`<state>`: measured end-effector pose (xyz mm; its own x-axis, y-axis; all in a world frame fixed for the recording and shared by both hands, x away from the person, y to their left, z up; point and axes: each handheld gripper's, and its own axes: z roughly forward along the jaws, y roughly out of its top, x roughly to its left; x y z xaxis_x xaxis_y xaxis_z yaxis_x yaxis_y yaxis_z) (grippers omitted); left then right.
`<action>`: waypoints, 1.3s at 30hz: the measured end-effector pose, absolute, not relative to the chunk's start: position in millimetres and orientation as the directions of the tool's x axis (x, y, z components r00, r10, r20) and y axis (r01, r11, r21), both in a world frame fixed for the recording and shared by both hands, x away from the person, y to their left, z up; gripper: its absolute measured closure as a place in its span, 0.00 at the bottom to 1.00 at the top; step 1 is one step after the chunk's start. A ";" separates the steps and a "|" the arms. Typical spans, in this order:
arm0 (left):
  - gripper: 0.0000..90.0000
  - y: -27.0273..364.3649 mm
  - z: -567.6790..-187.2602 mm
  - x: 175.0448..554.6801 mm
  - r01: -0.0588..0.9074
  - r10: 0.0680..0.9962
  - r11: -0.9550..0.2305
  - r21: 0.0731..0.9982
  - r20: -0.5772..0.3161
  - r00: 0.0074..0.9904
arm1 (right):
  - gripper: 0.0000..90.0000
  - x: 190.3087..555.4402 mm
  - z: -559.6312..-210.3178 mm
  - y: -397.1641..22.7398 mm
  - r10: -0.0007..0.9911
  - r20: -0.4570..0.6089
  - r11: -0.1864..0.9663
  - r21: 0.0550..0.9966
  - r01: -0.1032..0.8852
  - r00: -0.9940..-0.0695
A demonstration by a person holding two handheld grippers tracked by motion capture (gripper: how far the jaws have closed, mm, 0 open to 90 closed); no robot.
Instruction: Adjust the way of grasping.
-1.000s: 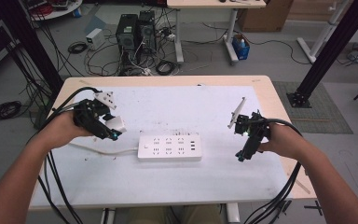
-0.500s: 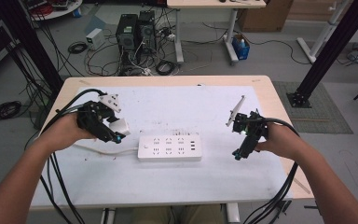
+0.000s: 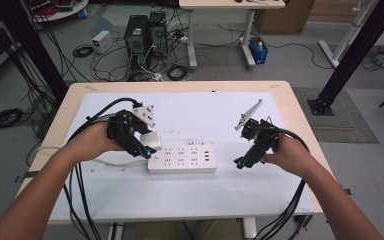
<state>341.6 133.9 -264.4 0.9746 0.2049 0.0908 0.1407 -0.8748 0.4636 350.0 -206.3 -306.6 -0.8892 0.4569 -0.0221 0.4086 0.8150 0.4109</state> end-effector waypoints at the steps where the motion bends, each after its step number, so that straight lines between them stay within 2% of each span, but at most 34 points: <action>1: 0.47 130.9 -265.3 342.0 0.137 0.199 -0.875 0.465 0.088 0.976 | 0.02 350.1 -306.0 -205.5 0.457 -0.010 0.808 0.422 0.410 -0.889; 6: 0.47 118.1 -268.6 344.3 0.116 0.178 -0.872 0.475 0.088 0.980 | 0.02 349.6 -302.6 -204.7 0.501 0.077 0.729 0.499 0.468 -0.862; 14: 0.47 103.2 -270.5 342.9 0.076 0.145 -0.838 0.541 0.085 0.986 | 0.02 350.3 -303.6 -203.8 0.515 0.212 0.596 0.608 0.524 -0.831; 15: 0.47 101.6 -271.2 342.2 0.072 0.144 -0.834 0.547 0.090 0.985 | 0.02 351.7 -303.8 -203.3 0.520 0.270 0.541 0.631 0.556 -0.811; 16: 0.47 100.1 -271.8 341.7 0.068 0.141 -0.833 0.549 0.091 0.986 | 0.02 351.7 -303.8 -203.3 0.520 0.270 0.541 0.631 0.556 -0.811; 18: 0.47 97.4 -274.0 341.0 0.062 0.137 -0.828 0.557 0.094 0.986 | 0.02 353.6 -304.8 -203.3 0.515 0.347 0.478 0.643 0.598 -0.784; 19: 0.47 96.3 -274.9 341.2 0.053 0.130 -0.830 0.555 0.099 0.987 | 0.02 356.1 -307.2 -203.2 0.490 0.430 0.415 0.651 0.636 -0.758; 23: 0.47 93.1 -280.2 340.9 0.053 0.147 -0.803 0.594 0.112 0.983 | 0.02 359.3 -312.0 -200.3 0.448 0.544 0.336 0.632 0.698 -0.709; 25: 0.47 92.6 -281.1 341.0 0.054 0.151 -0.796 0.602 0.112 0.982 | 0.02 360.3 -313.2 -199.0 0.438 0.562 0.326 0.628 0.707 -0.701; 28: 0.47 90.3 -284.0 340.9 0.051 0.156 -0.788 0.613 0.119 0.980 | 0.02 362.8 -317.3 -191.3 0.408 0.649 0.279 0.581 0.764 -0.642; 35: 0.47 83.3 -288.1 343.7 0.045 0.153 -0.782 0.622 0.122 0.981 | 0.02 366.7 -321.1 -180.2 0.395 0.709 0.242 0.534 0.810 -0.585; 39: 0.47 75.7 -290.1 345.4 0.039 0.144 -0.779 0.626 0.118 0.982 | 0.02 373.1 -325.7 -175.1 0.387 0.762 0.197 0.482 0.853 -0.520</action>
<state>345.4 75.7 -290.1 0.9825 0.1440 0.1185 0.0388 -0.7792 0.6256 373.1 -175.1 -325.7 -0.5199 0.3866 0.7617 0.8535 0.1972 0.4824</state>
